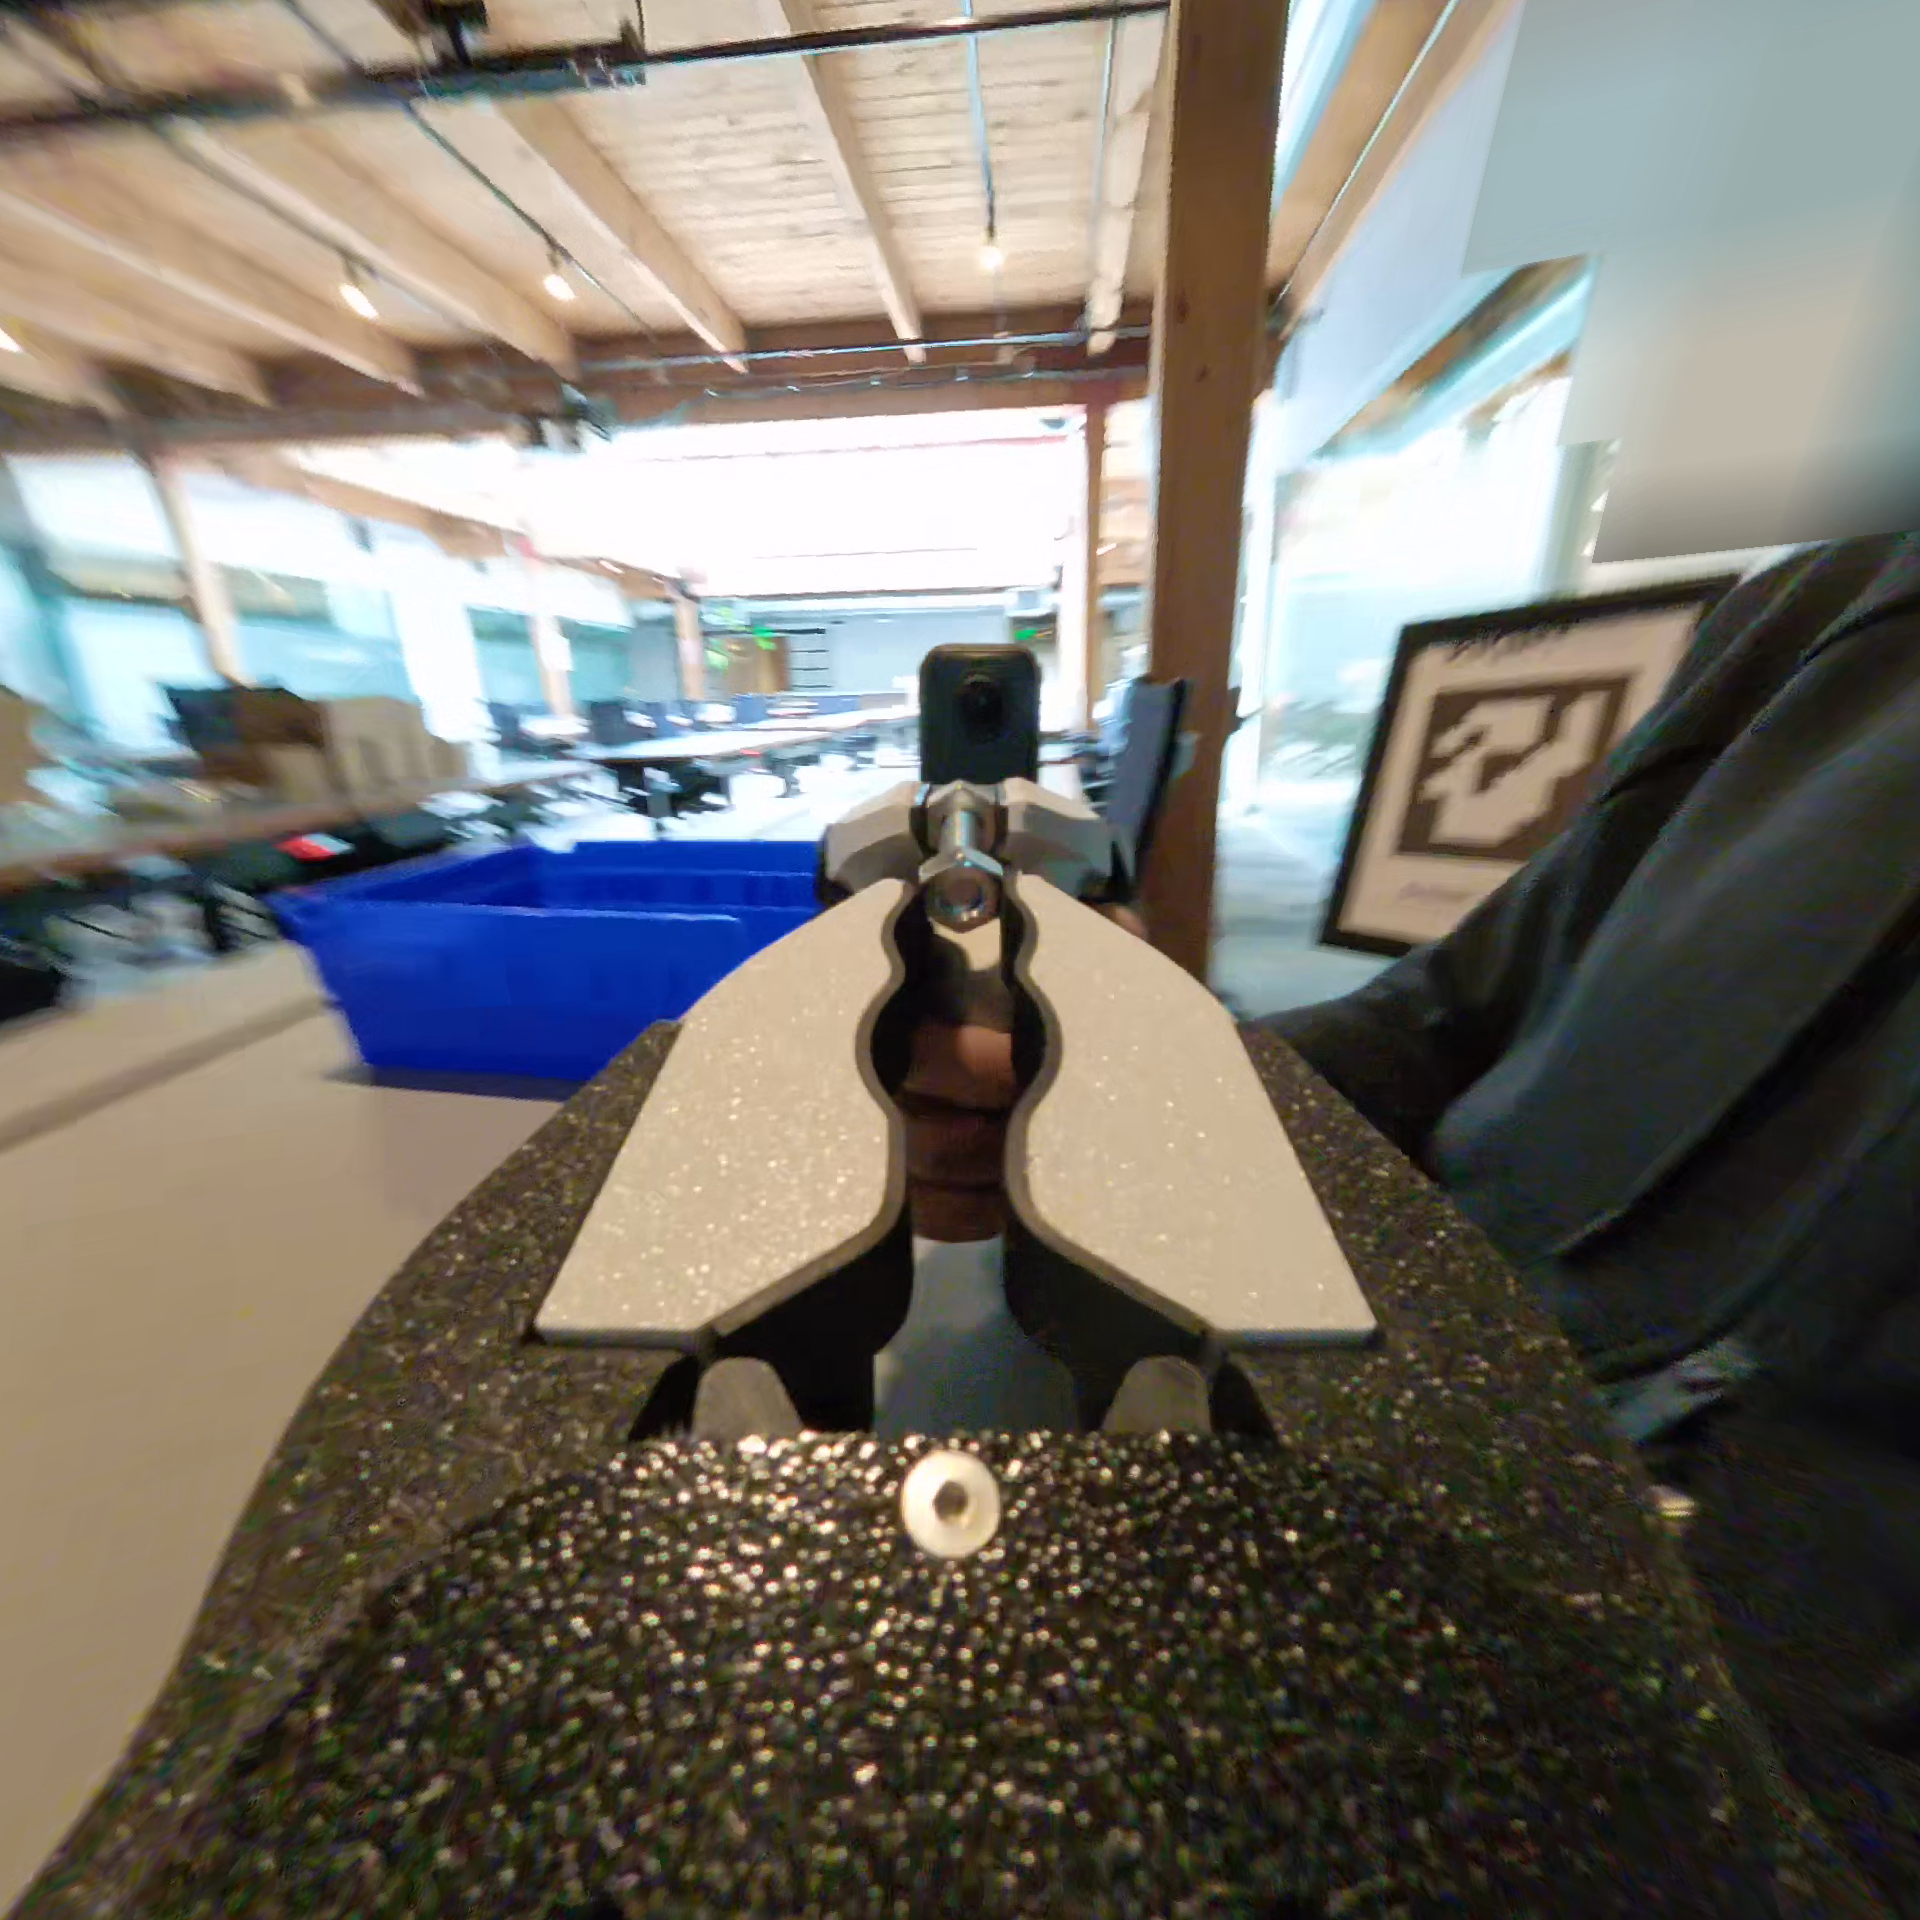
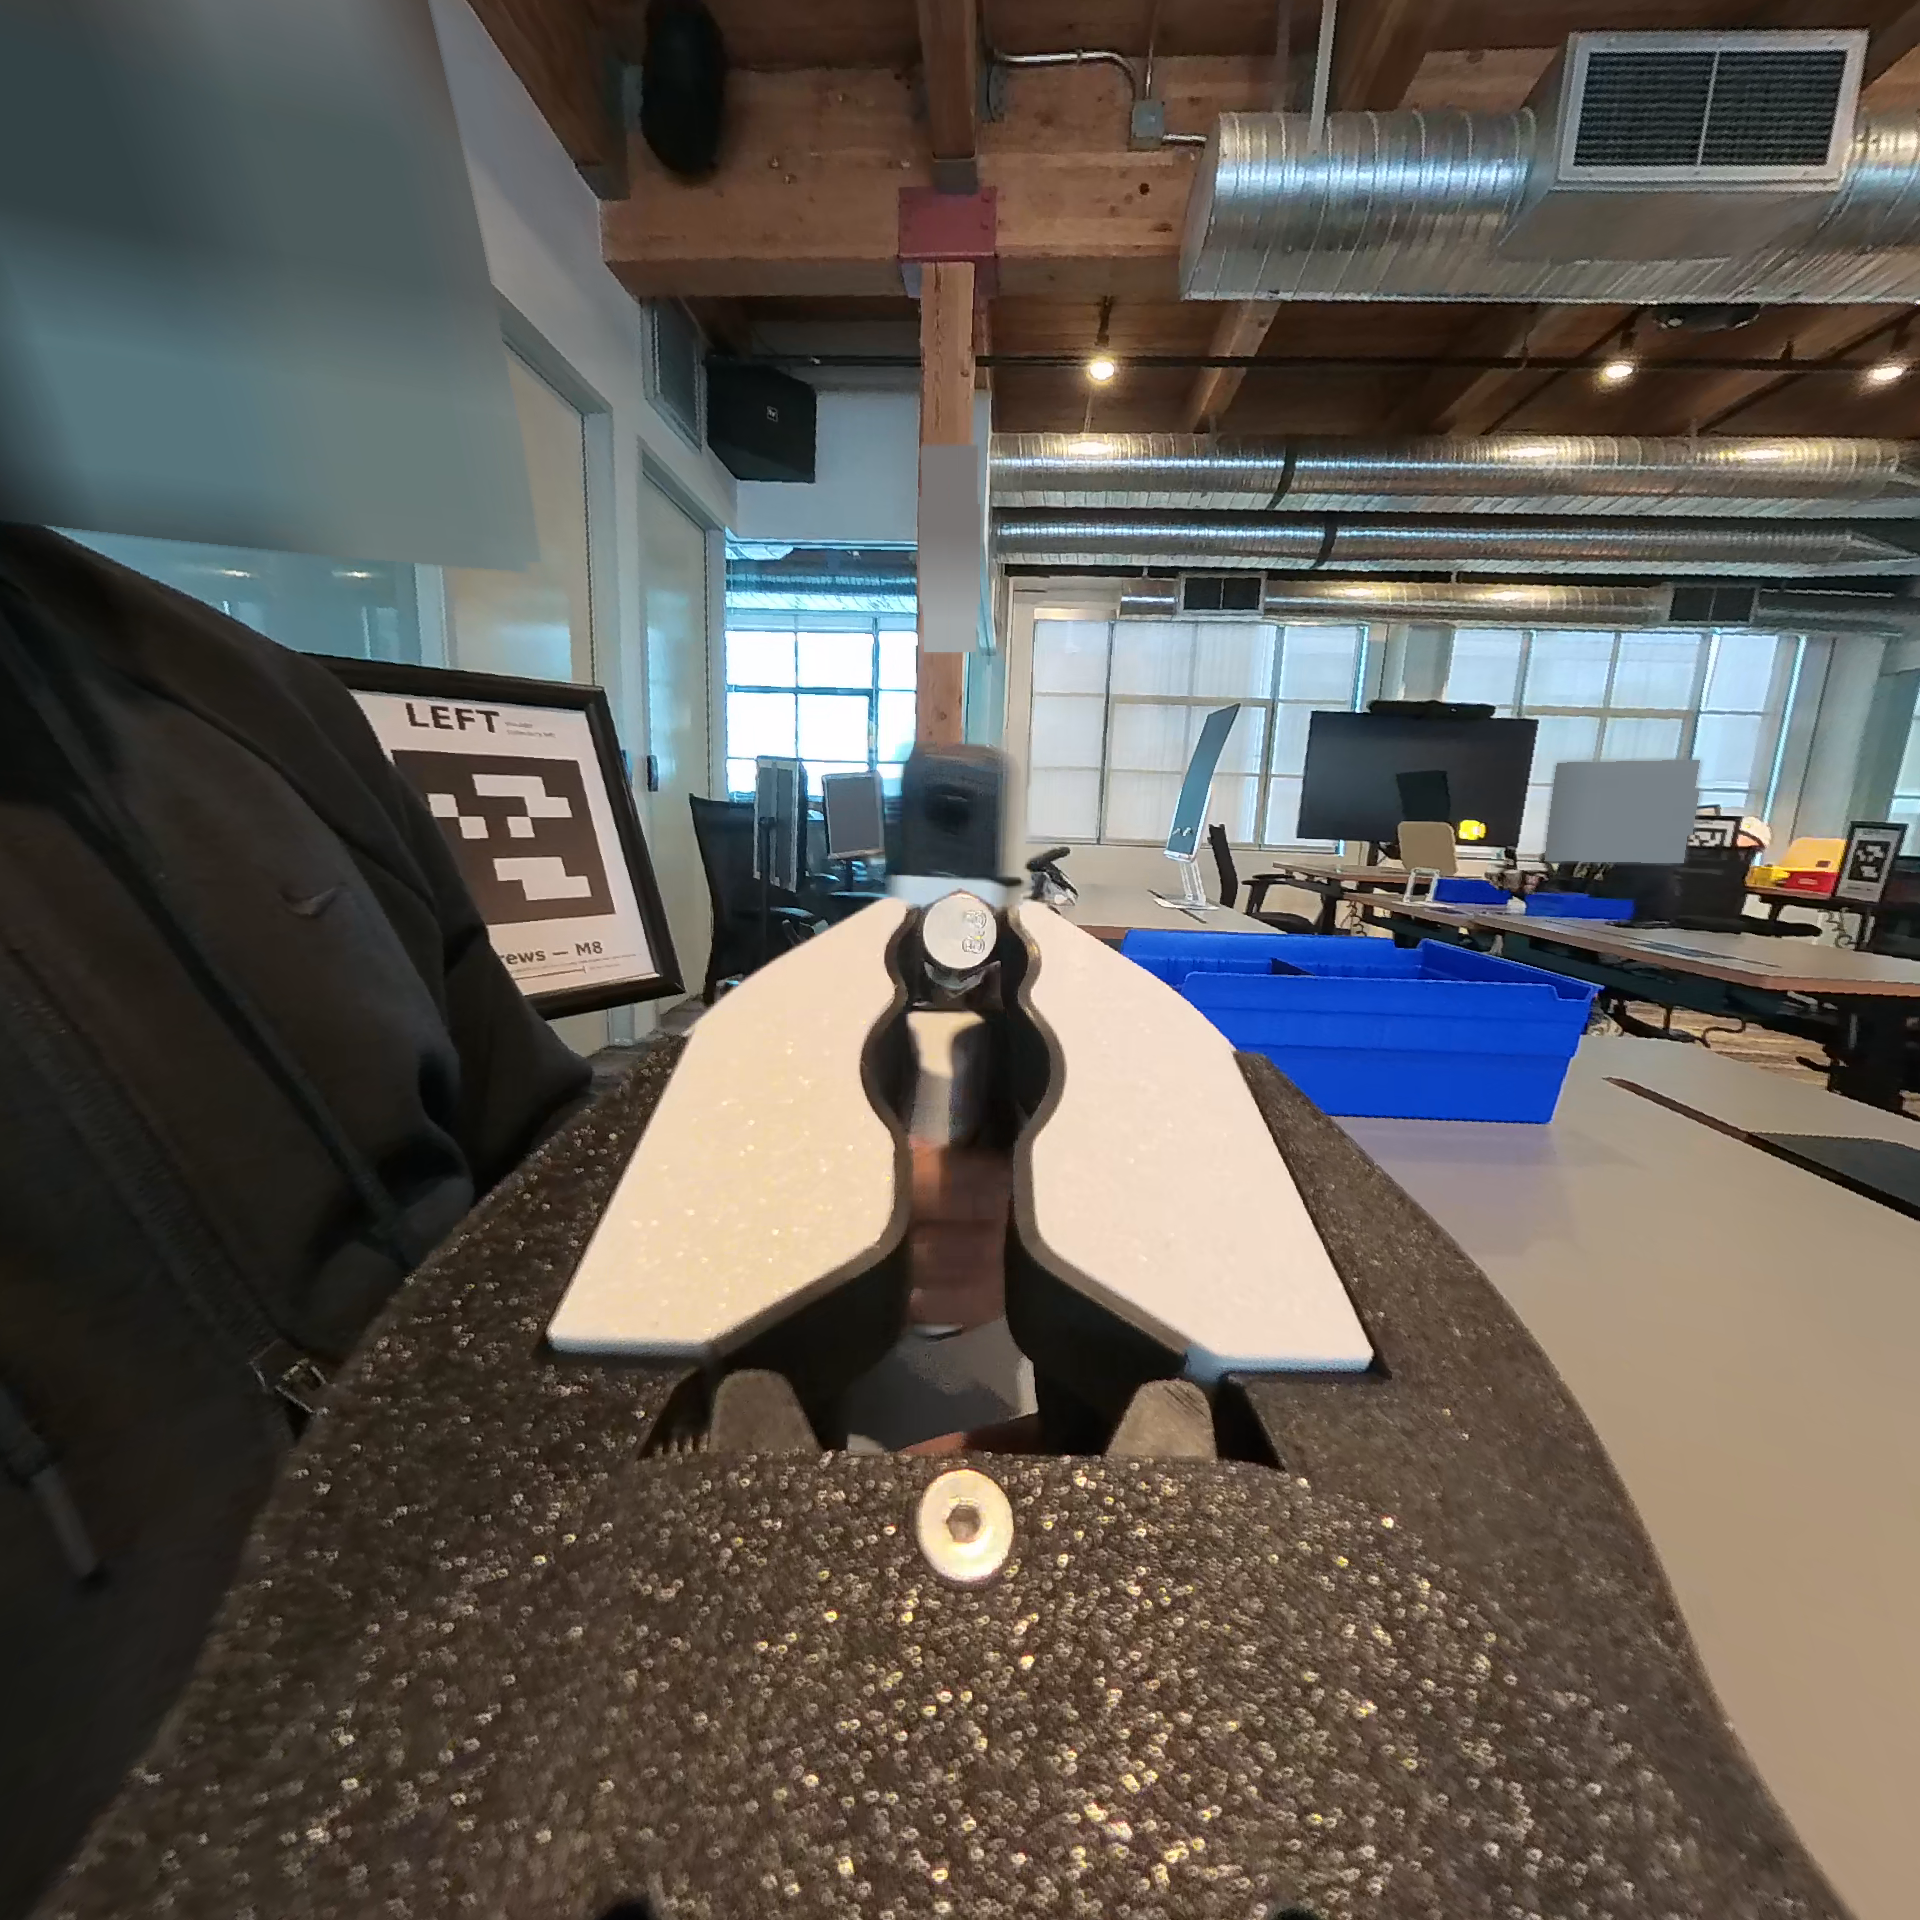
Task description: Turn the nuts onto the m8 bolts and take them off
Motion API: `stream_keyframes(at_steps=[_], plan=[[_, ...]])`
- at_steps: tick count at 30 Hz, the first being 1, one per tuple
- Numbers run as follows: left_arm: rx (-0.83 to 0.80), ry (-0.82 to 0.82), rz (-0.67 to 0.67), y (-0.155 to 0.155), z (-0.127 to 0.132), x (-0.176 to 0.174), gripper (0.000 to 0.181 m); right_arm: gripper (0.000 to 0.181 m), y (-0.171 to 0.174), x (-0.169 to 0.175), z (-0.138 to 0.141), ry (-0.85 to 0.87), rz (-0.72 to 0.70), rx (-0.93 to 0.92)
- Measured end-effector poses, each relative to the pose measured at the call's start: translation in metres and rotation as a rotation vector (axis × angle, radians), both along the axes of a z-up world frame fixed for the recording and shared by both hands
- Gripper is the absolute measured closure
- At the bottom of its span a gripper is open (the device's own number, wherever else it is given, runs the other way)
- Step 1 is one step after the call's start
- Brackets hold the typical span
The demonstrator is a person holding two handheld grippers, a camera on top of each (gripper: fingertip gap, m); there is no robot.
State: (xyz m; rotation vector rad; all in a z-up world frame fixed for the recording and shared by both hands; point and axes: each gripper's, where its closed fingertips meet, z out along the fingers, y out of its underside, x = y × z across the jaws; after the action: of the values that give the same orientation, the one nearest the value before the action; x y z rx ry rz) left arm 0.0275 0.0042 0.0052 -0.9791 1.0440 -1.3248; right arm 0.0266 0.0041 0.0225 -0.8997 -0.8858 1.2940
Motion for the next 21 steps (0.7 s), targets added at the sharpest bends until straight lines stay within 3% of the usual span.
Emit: stream_keyframes(at_steps=[5,7,9,14,21], plan=[[0.758,0.063,0.510,0.003,0.002,-0.002,0.167,0.167,-0.004,0.000,0.002,0.016,0.031,-0.005],[0.909,0.104,0.584,0.003,-0.003,-0.001,0.163,0.167,-0.004,0.001,0.002,0.018,0.032,-0.005],[0.831,0.077,0.520,0.000,-0.004,-0.001,0.156,0.167,-0.003,0.002,0.004,0.031,0.034,-0.009],[0.293,-0.012,0.153,-0.008,0.002,-0.001,0.149,0.167,-0.001,0.007,0.007,0.059,0.033,-0.019],[-0.028,-0.076,0.005,-0.003,0.008,0.001,0.150,0.167,-0.001,0.005,0.006,0.050,0.033,-0.017]])
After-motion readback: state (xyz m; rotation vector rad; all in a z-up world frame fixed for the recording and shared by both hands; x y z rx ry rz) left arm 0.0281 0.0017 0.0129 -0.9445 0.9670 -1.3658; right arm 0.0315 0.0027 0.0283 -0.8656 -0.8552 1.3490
